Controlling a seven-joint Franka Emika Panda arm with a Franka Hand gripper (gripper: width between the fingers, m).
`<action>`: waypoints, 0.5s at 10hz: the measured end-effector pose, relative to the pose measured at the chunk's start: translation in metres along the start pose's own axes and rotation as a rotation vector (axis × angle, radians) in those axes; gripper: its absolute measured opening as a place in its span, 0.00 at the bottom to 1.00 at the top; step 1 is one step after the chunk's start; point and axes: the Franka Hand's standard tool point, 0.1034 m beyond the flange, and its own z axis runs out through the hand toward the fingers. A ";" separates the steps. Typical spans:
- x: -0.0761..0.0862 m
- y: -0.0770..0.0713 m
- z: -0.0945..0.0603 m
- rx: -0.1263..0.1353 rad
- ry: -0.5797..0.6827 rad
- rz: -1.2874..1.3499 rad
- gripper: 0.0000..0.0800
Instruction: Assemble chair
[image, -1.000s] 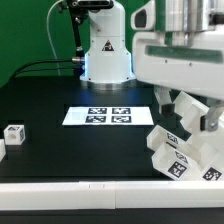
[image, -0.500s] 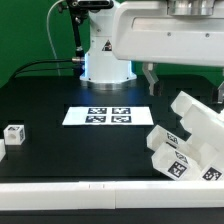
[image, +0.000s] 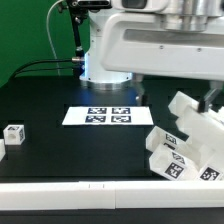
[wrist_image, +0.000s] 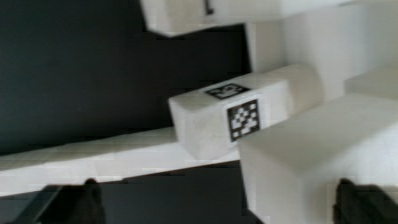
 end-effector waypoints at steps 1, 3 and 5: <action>0.001 0.005 0.005 -0.001 0.014 0.007 0.81; 0.006 0.017 0.012 -0.006 0.027 0.023 0.81; 0.006 0.022 0.017 -0.010 0.027 0.032 0.81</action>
Offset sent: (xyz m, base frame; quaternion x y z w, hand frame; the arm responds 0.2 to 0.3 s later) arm 0.0023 -0.0080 -0.0154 0.0349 0.0100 0.0172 0.9992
